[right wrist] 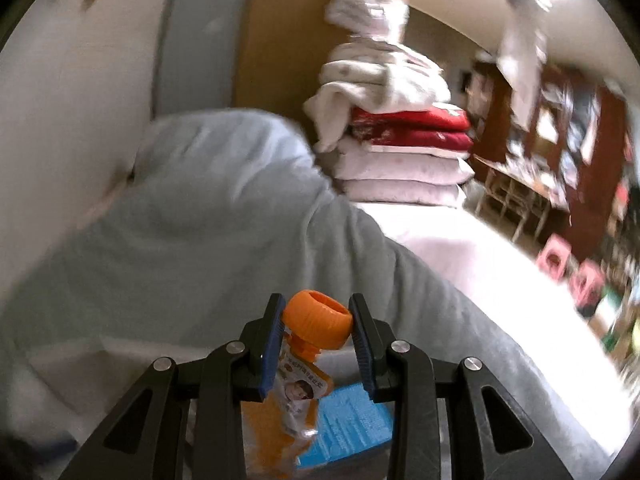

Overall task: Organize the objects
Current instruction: 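Carry the pouch into the white basket and open the right gripper, then move the right gripper down to the yellow cracker packet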

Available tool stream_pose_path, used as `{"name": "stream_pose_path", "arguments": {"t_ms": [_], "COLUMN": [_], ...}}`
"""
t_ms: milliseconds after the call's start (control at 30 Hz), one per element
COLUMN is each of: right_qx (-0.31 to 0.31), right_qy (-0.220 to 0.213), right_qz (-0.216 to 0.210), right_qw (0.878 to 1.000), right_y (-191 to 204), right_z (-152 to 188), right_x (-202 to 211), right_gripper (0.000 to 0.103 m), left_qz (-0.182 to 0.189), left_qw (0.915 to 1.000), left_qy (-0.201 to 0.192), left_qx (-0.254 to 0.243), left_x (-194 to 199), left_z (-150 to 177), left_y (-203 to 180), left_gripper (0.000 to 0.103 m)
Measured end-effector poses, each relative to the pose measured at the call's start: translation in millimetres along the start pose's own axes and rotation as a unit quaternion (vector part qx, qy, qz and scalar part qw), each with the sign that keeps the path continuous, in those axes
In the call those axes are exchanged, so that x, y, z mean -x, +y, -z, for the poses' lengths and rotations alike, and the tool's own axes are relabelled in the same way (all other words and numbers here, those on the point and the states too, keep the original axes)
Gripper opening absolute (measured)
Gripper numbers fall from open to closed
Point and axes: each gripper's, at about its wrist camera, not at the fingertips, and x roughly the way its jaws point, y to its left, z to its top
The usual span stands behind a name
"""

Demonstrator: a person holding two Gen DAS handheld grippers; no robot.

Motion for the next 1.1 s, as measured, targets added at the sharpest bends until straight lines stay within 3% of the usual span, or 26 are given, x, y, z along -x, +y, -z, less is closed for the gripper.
{"name": "stream_pose_path", "arguments": {"t_ms": [167,367,500,567,667,800,933,1033,1100], "right_qx": [0.014,-0.015,-0.039,-0.041,-0.040,-0.049,-0.030,-0.004,0.004], "right_qy": [0.047,0.088,0.061,0.049,0.049,0.086,0.139,0.208,0.246], "right_qz": [-0.045,-0.113,-0.131,-0.144,-0.188,-0.275,-0.356,-0.390,-0.392], "right_qw": [0.998,0.990,0.989,0.988,0.980,0.956,0.924,0.897,0.886], "right_y": [2,-26,-51,-59,-69,-74,-65,-44,-32], "right_z": [17,16,17,15,11,17,32,43,50], "right_x": [-4,13,44,60,83,108,123,127,129], "right_gripper": [0.032,0.035,0.053,0.055,0.063,0.065,0.067,0.067,0.067], "left_qz": [-0.017,-0.006,-0.004,0.012,0.013,-0.026,-0.015,-0.041,-0.072], "left_qw": [0.9996,0.9997,0.9962,0.9907,0.9893,0.9928,0.9951,0.9950,0.9935], "left_qy": [0.004,-0.020,-0.086,-0.135,-0.145,-0.116,-0.097,-0.091,-0.088], "left_qx": [-0.020,-0.014,-0.009,-0.007,-0.011,-0.015,0.008,0.010,0.006], "left_x": [0,9,36,64,88,101,121,132,143], "left_z": [10,13,14,15,14,21,44,56,65], "left_y": [-7,-2,-4,-5,-6,-3,6,4,2], "left_gripper": [0.053,0.053,0.053,0.054,0.059,0.059,0.059,0.059,0.059]}}
